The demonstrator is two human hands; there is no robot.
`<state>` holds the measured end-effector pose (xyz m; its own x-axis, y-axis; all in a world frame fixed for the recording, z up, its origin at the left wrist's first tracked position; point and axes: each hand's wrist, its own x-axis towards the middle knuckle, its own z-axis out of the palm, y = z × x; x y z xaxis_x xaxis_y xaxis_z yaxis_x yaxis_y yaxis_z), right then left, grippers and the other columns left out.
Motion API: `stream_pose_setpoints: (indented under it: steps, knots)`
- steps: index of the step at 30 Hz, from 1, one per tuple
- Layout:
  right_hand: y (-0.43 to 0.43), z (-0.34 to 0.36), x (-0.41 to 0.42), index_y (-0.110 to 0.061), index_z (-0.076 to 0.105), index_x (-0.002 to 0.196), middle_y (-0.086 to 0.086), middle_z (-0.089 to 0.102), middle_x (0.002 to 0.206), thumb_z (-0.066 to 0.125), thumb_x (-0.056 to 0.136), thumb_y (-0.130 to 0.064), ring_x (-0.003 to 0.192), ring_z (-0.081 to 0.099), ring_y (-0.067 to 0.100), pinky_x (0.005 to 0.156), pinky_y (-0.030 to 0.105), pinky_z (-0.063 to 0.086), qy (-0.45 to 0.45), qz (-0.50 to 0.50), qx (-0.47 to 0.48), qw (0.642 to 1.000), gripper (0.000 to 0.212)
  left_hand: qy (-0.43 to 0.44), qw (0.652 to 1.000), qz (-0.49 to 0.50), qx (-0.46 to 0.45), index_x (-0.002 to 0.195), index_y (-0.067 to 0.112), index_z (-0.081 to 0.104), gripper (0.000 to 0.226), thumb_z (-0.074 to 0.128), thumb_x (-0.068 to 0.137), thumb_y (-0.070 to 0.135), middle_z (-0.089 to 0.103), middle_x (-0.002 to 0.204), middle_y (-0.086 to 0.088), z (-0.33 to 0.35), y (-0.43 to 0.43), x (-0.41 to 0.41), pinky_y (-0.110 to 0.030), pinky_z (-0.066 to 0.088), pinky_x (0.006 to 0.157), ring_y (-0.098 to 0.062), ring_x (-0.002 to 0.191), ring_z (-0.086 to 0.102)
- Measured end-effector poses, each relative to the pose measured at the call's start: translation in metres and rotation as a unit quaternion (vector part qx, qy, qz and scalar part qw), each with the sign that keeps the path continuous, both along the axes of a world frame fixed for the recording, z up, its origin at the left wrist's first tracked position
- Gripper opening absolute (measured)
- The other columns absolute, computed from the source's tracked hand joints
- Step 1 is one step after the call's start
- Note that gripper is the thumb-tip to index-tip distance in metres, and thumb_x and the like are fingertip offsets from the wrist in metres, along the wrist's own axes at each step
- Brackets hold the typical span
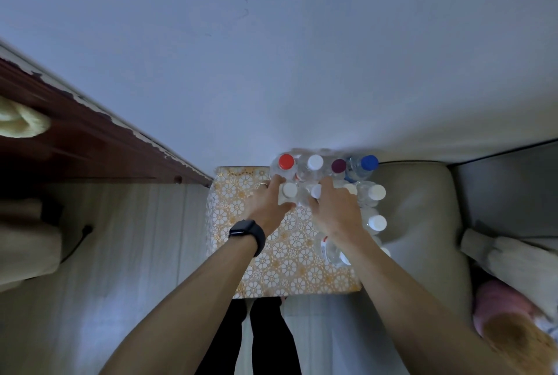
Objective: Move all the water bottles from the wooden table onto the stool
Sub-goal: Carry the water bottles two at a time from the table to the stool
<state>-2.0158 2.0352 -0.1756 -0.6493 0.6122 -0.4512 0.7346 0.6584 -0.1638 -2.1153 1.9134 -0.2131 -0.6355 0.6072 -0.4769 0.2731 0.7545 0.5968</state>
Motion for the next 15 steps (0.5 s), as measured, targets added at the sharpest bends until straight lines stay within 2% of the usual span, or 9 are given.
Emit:
stream_pose_setpoints:
  steps: [4, 7, 10, 12, 15]
  knots:
    - [0.001, 0.005, 0.002, -0.016, 0.043, 0.132, 0.005, 0.067, 0.089, 0.053, 0.1, -0.033, 0.078, 0.067, 0.025, 0.056, 0.034, 0.047, 0.004, -0.021, -0.029, 0.999, 0.038, -0.044, 0.999, 0.03, 0.005, 0.122, 0.028, 0.048, 0.05, 0.077, 0.082, 0.03, 0.063, 0.098, 0.002, 0.004, 0.003, -0.003, -0.025, 0.042, 0.064, -0.019, 0.086, 0.062]
    - [-0.006, 0.012, 0.008, -0.022, 0.037, 0.142, 0.004, 0.067, 0.088, 0.056, 0.097, -0.024, 0.076, 0.066, 0.024, 0.057, 0.033, 0.045, 0.018, -0.026, -0.047, 0.998, 0.049, -0.065, 0.997, 0.032, -0.004, 0.126, 0.031, 0.044, 0.058, 0.078, 0.079, 0.028, 0.065, 0.104, -0.002, 0.003, 0.001, -0.006, -0.024, 0.044, 0.064, -0.019, 0.087, 0.063]
    - [-0.014, 0.021, 0.017, -0.023, 0.035, 0.144, 0.0, 0.066, 0.085, 0.058, 0.095, -0.023, 0.069, 0.062, 0.019, 0.055, 0.032, 0.047, 0.05, -0.035, -0.05, 0.997, 0.054, -0.074, 0.997, 0.021, -0.014, 0.134, 0.028, 0.038, 0.071, 0.08, 0.077, 0.026, 0.064, 0.115, -0.005, 0.006, -0.002, -0.007, -0.033, 0.053, 0.074, -0.023, 0.095, 0.063]
    - [-0.02, 0.027, 0.025, -0.023, 0.035, 0.144, 0.0, 0.068, 0.092, 0.06, 0.094, -0.027, 0.076, 0.066, 0.019, 0.062, 0.035, 0.054, 0.066, -0.043, -0.05, 0.996, 0.056, -0.077, 0.997, 0.02, -0.018, 0.138, 0.027, 0.033, 0.074, 0.077, 0.078, 0.023, 0.062, 0.121, -0.006, 0.01, -0.004, -0.006, -0.036, 0.054, 0.08, -0.025, 0.099, 0.063]
    - [-0.032, 0.037, 0.035, -0.023, 0.035, 0.144, 0.001, 0.07, 0.105, 0.06, 0.095, -0.033, 0.092, 0.069, 0.021, 0.074, 0.036, 0.056, 0.069, -0.049, -0.06, 0.995, 0.056, -0.076, 0.997, 0.009, -0.012, 0.14, 0.025, 0.03, 0.072, 0.07, 0.081, 0.016, 0.06, 0.124, -0.01, 0.014, -0.008, -0.004, -0.031, 0.051, 0.076, -0.025, 0.098, 0.063]
